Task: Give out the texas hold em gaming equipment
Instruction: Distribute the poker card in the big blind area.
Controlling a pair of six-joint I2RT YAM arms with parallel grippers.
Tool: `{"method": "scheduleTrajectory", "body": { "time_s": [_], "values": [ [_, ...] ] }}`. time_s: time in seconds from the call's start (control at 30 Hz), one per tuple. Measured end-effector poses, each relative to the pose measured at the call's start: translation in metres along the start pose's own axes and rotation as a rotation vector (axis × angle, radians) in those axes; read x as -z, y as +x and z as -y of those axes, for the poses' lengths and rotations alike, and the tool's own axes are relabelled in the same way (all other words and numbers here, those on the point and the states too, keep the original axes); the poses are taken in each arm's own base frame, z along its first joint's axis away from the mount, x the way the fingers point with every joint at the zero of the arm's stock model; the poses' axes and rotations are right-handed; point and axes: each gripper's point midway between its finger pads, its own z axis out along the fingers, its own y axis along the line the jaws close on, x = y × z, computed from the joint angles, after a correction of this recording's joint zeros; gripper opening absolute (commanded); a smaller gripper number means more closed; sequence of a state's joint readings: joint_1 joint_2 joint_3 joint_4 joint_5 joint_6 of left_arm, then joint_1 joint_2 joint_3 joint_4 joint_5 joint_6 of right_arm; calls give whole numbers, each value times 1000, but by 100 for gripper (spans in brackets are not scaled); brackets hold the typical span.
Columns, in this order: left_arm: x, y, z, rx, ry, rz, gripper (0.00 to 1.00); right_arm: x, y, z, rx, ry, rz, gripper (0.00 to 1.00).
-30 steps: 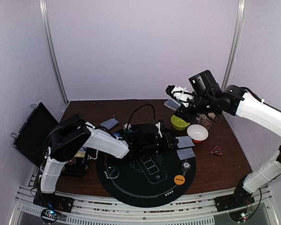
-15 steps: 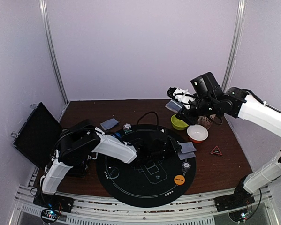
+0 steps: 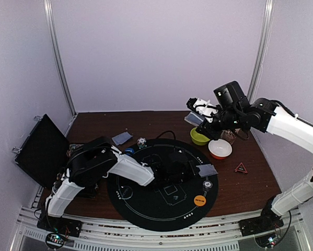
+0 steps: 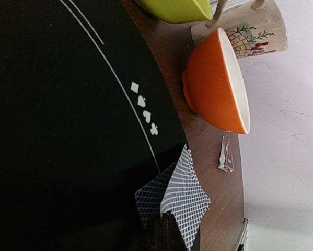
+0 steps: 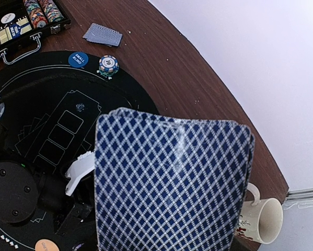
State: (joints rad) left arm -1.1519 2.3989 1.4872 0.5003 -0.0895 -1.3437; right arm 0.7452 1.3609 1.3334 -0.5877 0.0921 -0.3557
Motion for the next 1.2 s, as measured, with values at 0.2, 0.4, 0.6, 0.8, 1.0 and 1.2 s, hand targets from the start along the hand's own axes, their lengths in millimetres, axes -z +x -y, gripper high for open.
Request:
{"method": "scheduleTrajectory", "body": {
  "time_s": [0.2,0.4,0.6,0.8,1.0,1.2],
  "values": [
    [-2,0,2,9,5,1,0,-2,2,-2,6,-3,0,49],
    [-7,0,6,6,19,-4,0,-1,4,-2,8,-3,3,49],
    [-7,2,6,14,20,-14,7,0,3,-2,11,-1,6,49],
    [-7,4,3,17,9,-25,27,0,3,-2,13,-2,5,49],
    [-6,2,5,13,9,-19,35,0,3,-2,14,-2,5,49],
    [6,-3,3,5,-21,-18,42,0,3,-2,14,-2,5,49]
  ]
}}
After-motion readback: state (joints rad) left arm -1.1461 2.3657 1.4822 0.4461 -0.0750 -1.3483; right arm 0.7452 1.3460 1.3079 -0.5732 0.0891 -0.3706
